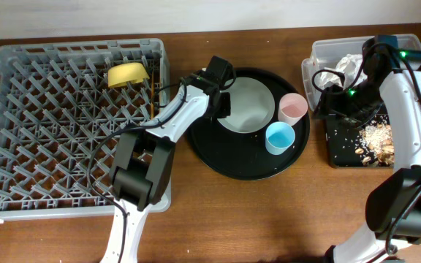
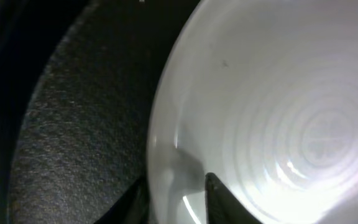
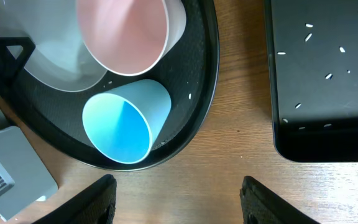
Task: Sort waste into correct bins and load items into the dishwasher rack
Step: 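Grasp the white plate edge with the left gripper and lift, then carry the white plate into the dish rack and stand it upright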
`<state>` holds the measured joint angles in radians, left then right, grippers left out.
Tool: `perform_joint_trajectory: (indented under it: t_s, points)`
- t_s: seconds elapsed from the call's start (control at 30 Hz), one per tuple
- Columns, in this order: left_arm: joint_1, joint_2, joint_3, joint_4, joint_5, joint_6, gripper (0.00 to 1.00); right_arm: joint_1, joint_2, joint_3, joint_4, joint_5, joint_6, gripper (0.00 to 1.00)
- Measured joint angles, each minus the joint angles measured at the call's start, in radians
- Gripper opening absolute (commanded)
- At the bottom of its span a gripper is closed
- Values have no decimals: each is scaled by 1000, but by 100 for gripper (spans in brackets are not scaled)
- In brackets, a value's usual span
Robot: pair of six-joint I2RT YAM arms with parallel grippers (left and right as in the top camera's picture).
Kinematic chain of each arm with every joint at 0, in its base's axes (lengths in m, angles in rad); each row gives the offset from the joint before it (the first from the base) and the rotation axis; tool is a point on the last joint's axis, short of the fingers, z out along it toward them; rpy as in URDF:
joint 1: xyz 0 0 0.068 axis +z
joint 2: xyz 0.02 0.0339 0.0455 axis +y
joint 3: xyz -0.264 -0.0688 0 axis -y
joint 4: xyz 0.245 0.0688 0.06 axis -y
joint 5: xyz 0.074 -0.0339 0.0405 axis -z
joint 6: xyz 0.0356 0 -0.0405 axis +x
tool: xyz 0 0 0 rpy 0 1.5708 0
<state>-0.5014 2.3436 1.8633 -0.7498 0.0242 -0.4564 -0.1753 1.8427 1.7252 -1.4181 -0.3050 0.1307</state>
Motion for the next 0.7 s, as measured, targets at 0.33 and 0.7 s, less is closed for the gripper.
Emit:
perform_joint_trajectory:
  t_s: [0.33,0.7]
  points:
    - [7,-18,27,-54,15,18,1,0,0,0,-3,0,0,65]
    - [5,-560,102,-246,-618,276,1,0,0,1,-6,0,-11,65]
